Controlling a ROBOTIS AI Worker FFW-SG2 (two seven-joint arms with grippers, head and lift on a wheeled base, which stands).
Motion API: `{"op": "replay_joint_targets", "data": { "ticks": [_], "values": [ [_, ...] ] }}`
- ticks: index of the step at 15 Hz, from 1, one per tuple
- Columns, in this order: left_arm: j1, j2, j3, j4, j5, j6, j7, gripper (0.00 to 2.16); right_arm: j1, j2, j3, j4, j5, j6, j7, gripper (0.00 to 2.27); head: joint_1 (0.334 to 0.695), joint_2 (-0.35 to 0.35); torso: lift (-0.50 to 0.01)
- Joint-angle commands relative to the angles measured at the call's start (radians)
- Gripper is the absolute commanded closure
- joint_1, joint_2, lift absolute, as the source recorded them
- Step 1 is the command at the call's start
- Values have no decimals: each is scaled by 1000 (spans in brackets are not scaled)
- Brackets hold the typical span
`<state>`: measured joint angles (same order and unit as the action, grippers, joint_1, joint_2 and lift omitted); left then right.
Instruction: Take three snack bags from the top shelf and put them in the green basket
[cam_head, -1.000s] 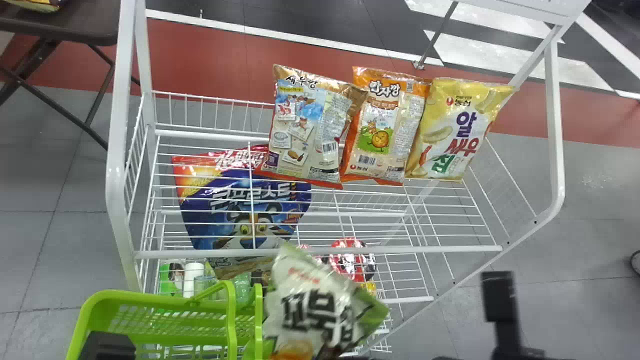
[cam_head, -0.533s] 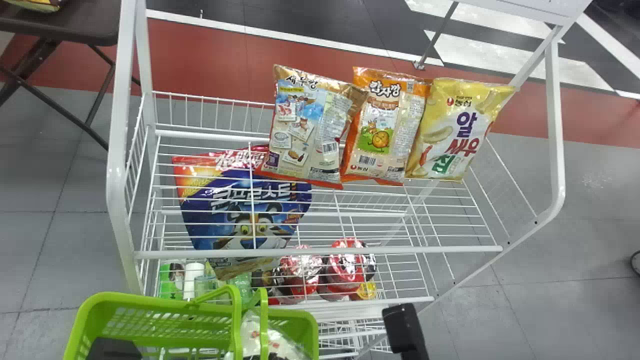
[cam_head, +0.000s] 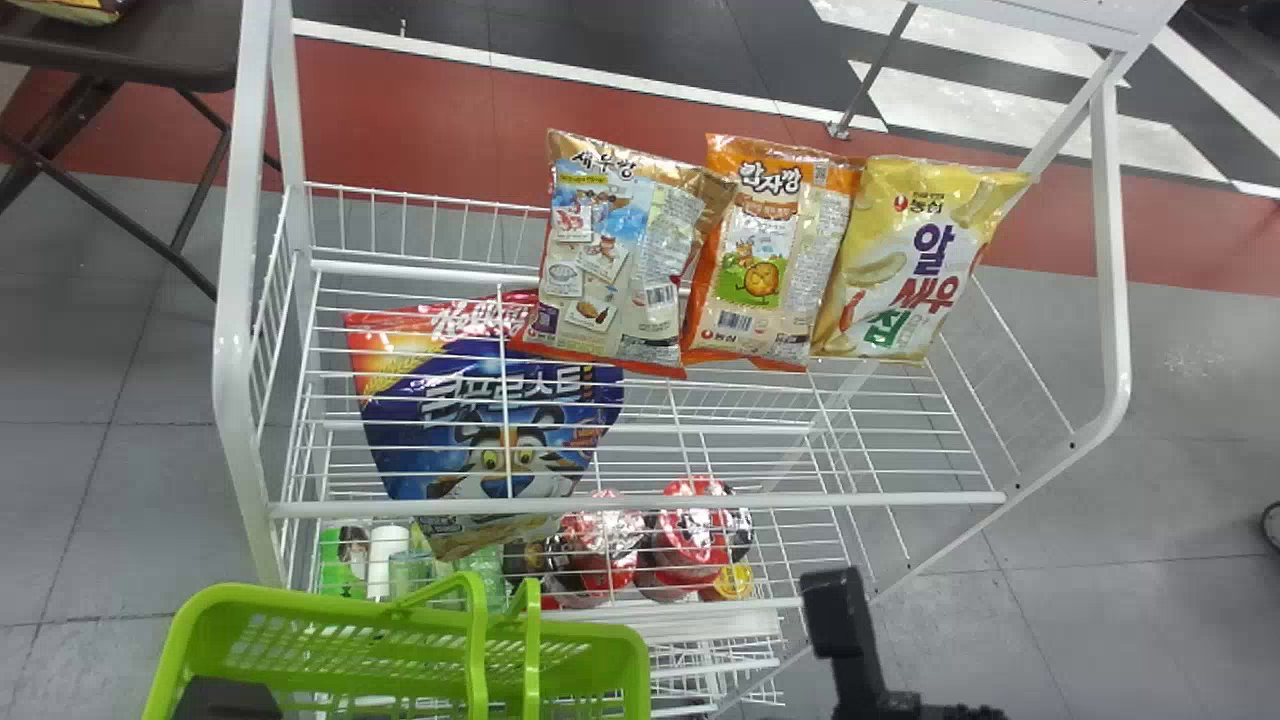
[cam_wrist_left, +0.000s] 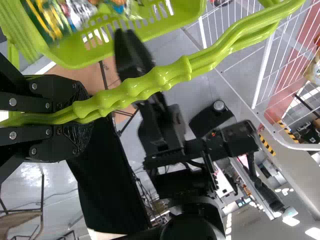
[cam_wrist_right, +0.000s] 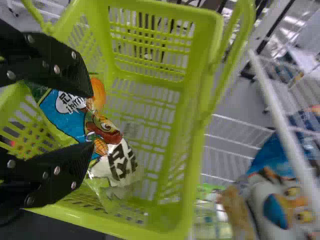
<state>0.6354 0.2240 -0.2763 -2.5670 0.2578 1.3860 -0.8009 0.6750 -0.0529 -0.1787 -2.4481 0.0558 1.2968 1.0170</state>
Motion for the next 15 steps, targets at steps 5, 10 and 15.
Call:
{"op": "replay_joint_targets", "data": {
  "ticks": [5,10,15],
  "values": [
    [12,2,-4,-1,0,0,-9,2020,-22,54,-165,60,-218,-751,-113,39,695,-350,-38],
    [12,5,-18,10,-8,-3,-4,2020,-226,54,-140,224,-243,-911,-285,184,695,-350,-38],
    [0,6,-12,17,-8,0,-4,2020,-451,54,-30,413,-169,-902,-465,208,695,-350,-38]
  ]
}}
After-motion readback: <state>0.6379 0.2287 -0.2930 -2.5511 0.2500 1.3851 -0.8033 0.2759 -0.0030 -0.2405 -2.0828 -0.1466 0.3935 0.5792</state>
